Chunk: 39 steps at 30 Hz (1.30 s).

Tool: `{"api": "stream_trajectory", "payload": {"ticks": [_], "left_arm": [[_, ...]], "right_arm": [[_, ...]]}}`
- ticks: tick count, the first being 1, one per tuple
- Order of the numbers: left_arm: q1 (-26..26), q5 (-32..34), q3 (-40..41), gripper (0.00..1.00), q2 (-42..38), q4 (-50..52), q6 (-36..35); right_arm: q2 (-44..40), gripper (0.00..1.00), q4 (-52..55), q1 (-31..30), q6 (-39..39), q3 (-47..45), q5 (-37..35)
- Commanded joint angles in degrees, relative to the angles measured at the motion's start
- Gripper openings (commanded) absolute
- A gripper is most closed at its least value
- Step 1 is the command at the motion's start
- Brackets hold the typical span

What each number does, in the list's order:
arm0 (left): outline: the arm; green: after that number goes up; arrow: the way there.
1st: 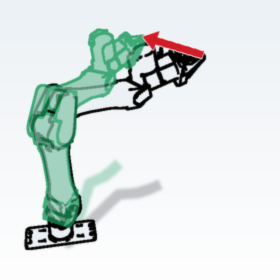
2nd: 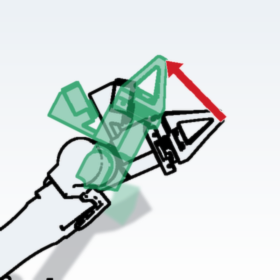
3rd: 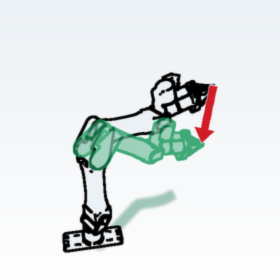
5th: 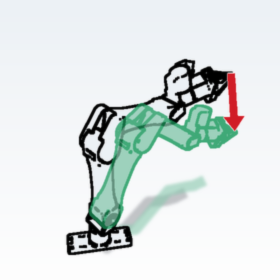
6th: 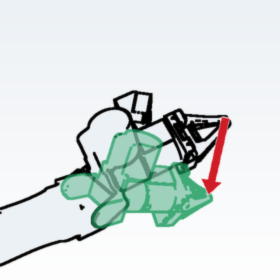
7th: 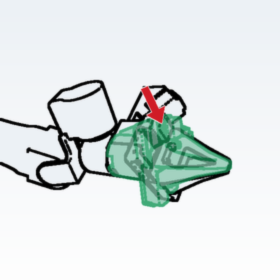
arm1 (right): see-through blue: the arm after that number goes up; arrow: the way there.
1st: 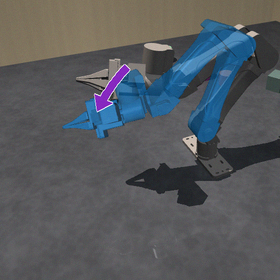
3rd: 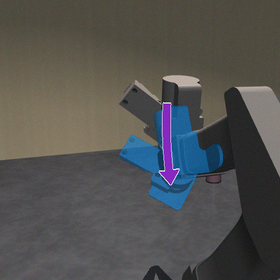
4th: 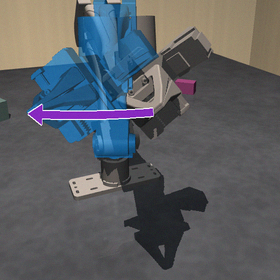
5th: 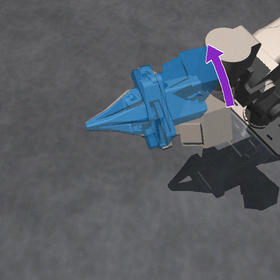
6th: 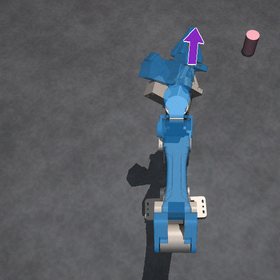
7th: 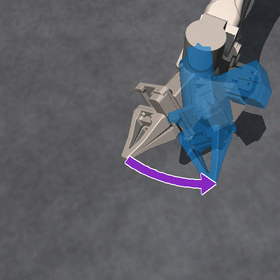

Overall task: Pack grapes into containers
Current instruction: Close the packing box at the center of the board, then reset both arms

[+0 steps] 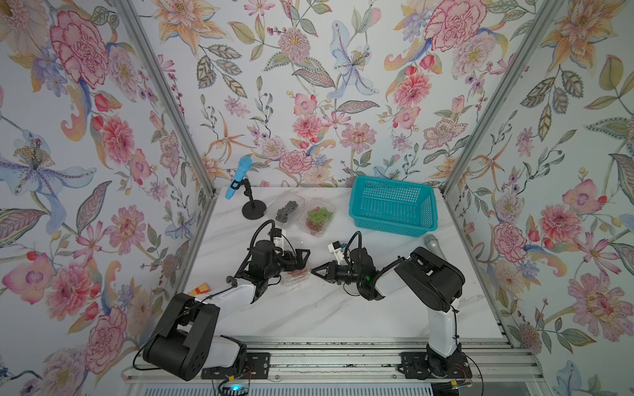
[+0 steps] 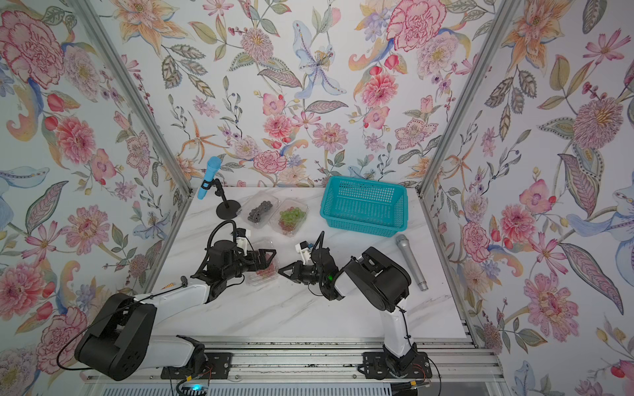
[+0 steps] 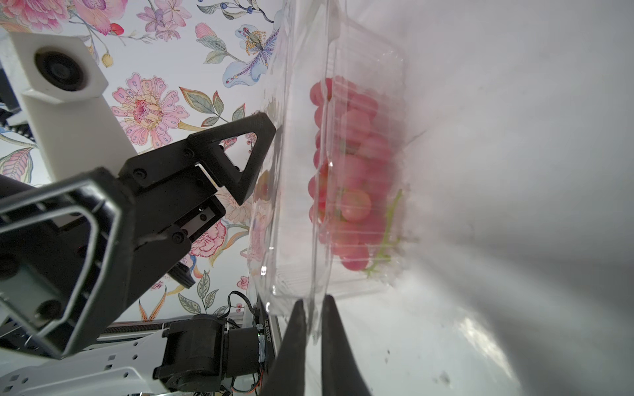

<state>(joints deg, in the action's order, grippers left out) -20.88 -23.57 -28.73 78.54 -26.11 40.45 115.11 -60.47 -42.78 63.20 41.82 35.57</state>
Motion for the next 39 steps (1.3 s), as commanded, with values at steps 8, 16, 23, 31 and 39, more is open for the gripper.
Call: {"api": "stream_trajectory", "payload": {"ticks": [8,16,23,31,39], "left_arm": [[0.39,6.68,-7.0,1.0,-5.94,12.91,-8.51],[1.19,30.29,-7.49,1.0,-17.03,12.42,-22.0],[6.03,44.97,4.12,1.0,-19.37,-4.71,-30.91],[13.92,45.53,13.21,1.0,-9.69,-25.47,-34.33],[20.21,39.29,17.83,1.0,-3.82,-38.76,-36.5]], "right_arm": [[-10.95,0.47,14.92,5.14,-9.21,-0.88,-1.25],[-29.32,1.0,49.61,20.4,-28.29,4.36,-9.3],[-34.87,1.0,66.08,36.74,-39.15,6.81,-27.55],[-40.47,1.0,43.96,37.23,-51.44,-9.15,-53.85],[-35.02,1.0,15.78,36.84,-67.8,-20.45,-63.66]]}}
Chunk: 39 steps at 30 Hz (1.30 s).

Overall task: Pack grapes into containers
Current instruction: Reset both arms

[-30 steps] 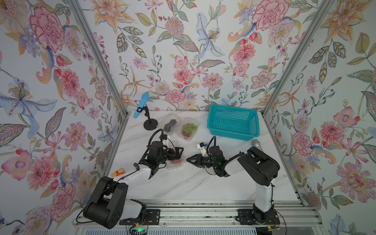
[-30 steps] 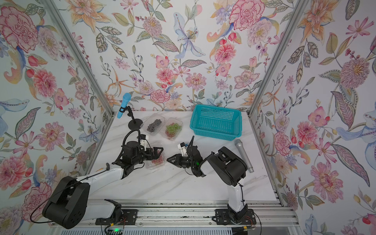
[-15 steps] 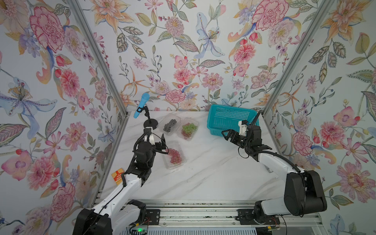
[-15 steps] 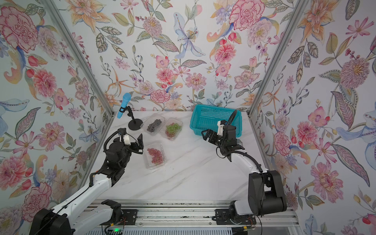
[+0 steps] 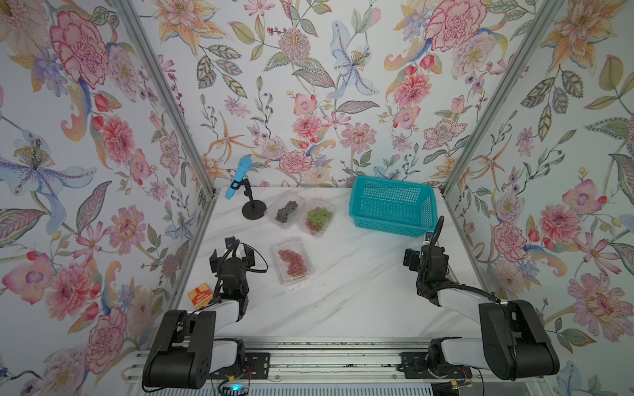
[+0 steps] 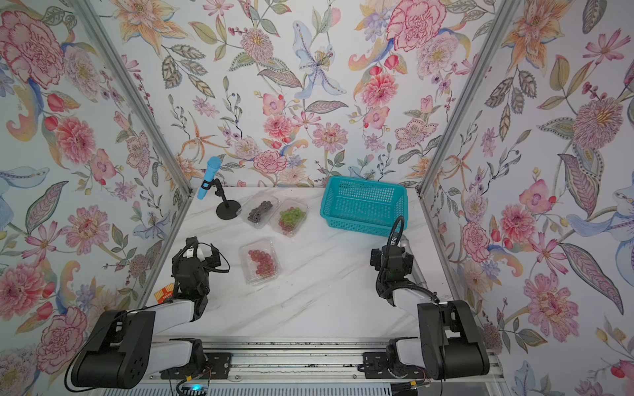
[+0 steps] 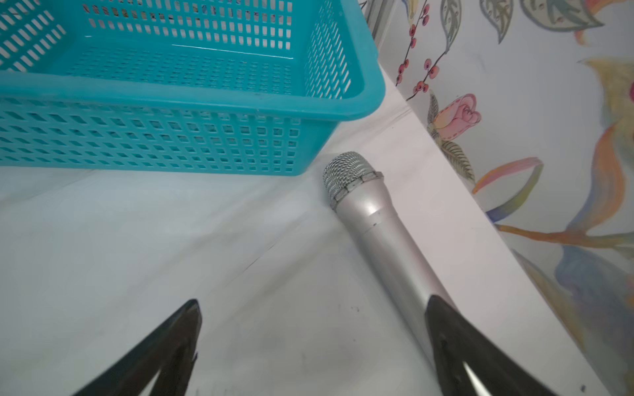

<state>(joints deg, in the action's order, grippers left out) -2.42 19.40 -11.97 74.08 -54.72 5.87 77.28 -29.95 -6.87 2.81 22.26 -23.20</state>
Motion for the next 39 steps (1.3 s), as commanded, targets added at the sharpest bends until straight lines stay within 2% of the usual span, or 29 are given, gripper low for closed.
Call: {"api": "stream_trajectory", "payload": {"ticks": [1,4,6,7,9,12,14,16,17,19,21,25,27,39], "left_arm": [[2.72,-5.47,1.49,1.0,1.58,-12.68,-1.74],[4.59,-10.32,2.3,1.0,4.51,-20.23,-0.5],[5.05,-12.28,4.64,1.0,9.66,-28.13,-0.8],[4.96,-14.58,4.94,1.0,10.92,-29.4,-1.45],[5.03,-14.56,4.94,1.0,13.28,-31.98,-1.38],[4.88,-16.31,3.62,1.0,15.14,-31.32,-2.1],[4.88,-16.38,3.35,1.0,15.05,-30.55,-2.09],[4.9,-16.35,3.38,1.0,14.89,-30.24,-2.18],[4.88,-16.29,3.37,1.0,15.09,-30.62,-2.18],[4.79,-16.14,3.35,1.0,14.96,-30.21,-2.26],[4.7,-15.97,3.35,1.0,15.06,-30.53,-2.27],[4.69,-16.23,3.58,1.0,15.04,-30.95,-2.27],[4.79,-16.37,3.75,1.0,15.04,-31.29,-2.27],[4.53,-17.29,3.2,1.0,15.04,-30.16,-2.92]], "right_arm": [[4.13,1.0,-15.2,1.46,-7.36,0.06,-4.34],[6.27,1.0,-10.55,2.45,-7.39,3.57,1.27],[6.09,1.0,-10.16,2.19,-9.18,3.46,5.14],[5.31,1.0,-11.36,1.69,-9.53,2.39,6.82],[2.66,1.0,-15.83,1.51,-7.52,-1.2,11.43],[3.77,1.0,-23.43,1.84,-7.51,-3.83,15.92],[7.7,1.0,-32.46,2.79,-7.02,-6.88,17.67],[12.86,1.0,-47.22,3.58,-6.27,-11.3,16.78],[12.44,1.0,-46.65,3.96,-5.63,-11.46,16.76],[10.39,1.0,-40.21,6.08,-4.31,-9.85,21.69],[12.1,1.0,-42.99,6.46,-3.65,-9.86,21.22],[10.97,0.99,-36.21,5.93,-2.34,-7.22,15.47],[11.08,1.0,-33.9,3.83,-3.66,-5.97,12.07],[11.32,1.0,-34.78,3.45,-4.02,-6.27,11.18]]}}
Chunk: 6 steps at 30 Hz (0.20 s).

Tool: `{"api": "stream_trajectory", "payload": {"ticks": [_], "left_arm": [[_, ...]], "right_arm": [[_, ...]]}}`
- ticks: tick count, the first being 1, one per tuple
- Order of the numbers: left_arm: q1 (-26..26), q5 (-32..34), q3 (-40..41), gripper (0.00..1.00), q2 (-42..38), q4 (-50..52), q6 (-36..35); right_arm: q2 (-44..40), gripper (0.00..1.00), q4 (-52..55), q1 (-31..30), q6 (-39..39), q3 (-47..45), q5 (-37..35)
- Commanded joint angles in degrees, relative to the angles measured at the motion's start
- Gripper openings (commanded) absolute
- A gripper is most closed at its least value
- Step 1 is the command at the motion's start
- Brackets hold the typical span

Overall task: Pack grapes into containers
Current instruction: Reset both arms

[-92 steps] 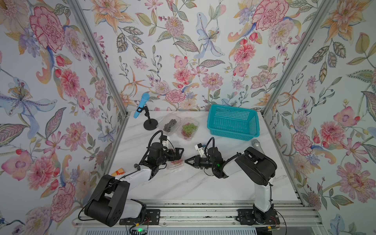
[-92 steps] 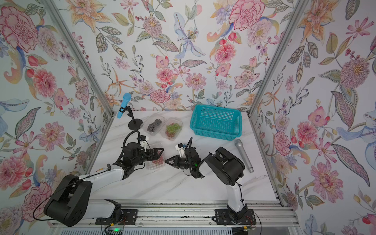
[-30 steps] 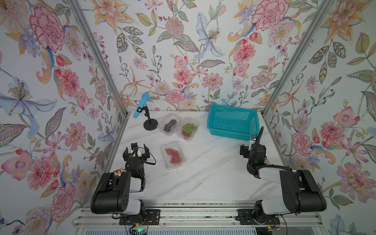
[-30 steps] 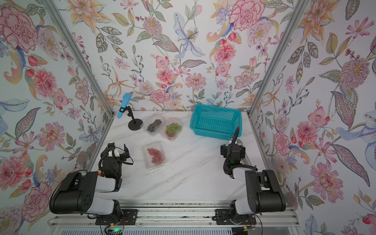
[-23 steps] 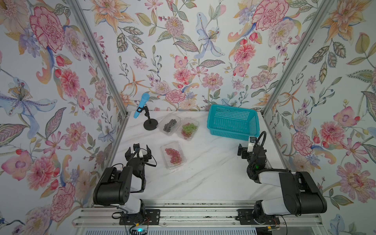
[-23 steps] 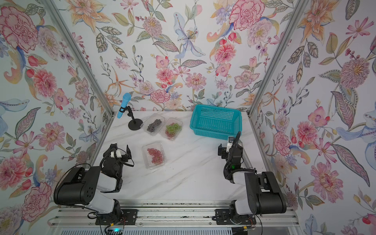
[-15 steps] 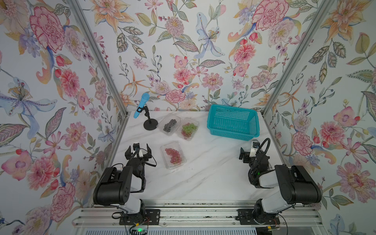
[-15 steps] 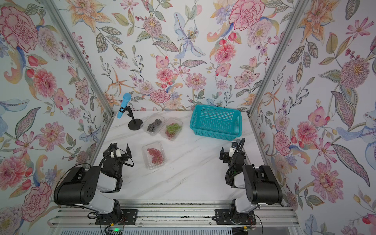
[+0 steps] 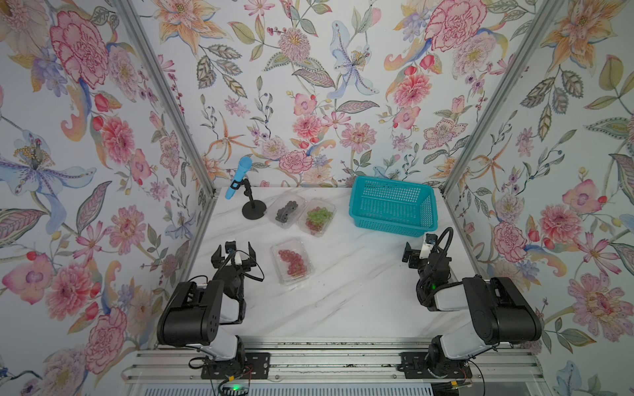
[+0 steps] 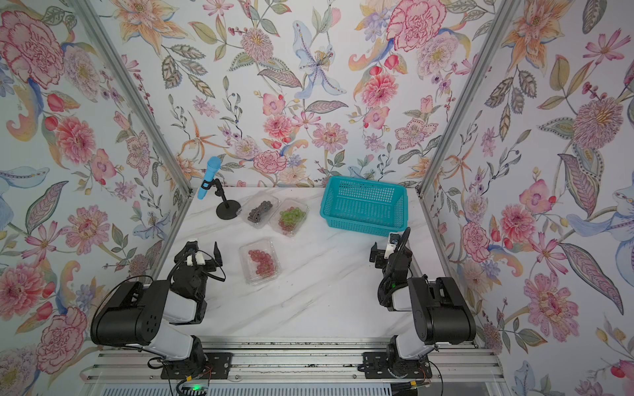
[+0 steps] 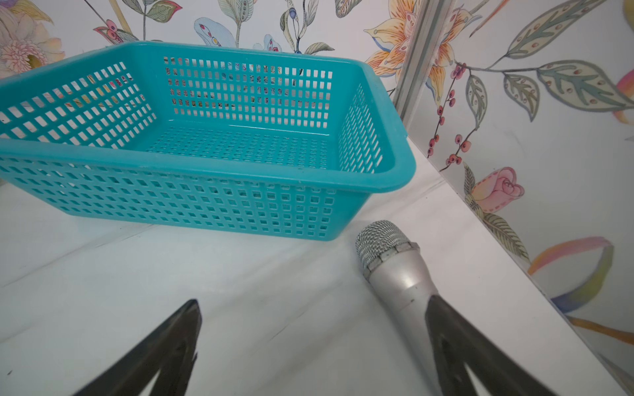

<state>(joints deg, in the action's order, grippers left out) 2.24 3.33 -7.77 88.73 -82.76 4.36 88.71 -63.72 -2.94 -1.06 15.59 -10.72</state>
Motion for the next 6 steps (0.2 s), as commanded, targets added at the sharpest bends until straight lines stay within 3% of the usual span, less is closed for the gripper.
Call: {"api": "stream_trajectory", "payload": {"ticks": [1,6], "left_arm": [[-0.08,-1.25,-1.17,1.0,0.34,-1.88,-1.46],[-0.16,-1.3,-1.19,1.0,0.31,-1.88,-1.47]], "right_arm": [[-0.1,1.0,-1.05,-0.55,-0.13,0.51,-1.32],[-0.12,1.0,-1.21,-0.66,-0.18,0.39,-1.41]]}}
